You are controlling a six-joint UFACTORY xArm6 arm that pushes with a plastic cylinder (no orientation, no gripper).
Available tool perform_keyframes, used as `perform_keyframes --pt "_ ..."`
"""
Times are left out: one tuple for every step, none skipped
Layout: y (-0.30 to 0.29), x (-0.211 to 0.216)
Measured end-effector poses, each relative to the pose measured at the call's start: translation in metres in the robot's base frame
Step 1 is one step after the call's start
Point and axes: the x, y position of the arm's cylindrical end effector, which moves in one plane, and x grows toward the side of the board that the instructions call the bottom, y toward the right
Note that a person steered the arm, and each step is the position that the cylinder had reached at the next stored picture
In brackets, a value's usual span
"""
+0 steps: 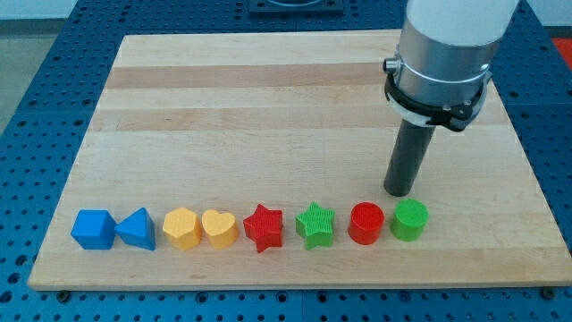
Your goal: Move your arm towards red circle
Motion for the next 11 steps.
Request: perform_keyframes --pt "0.0 -0.003" --pt "0.005 -0.003" --pt "0.059 -0.005" --pt "0.083 0.001" --pt "0.087 0.036" --pt "0.086 0.074" --pt "0.058 0.109" --pt "0.042 0.108" --pt "0.008 0.109" --pt "-0.026 0.109" --pt "-0.028 0.093"
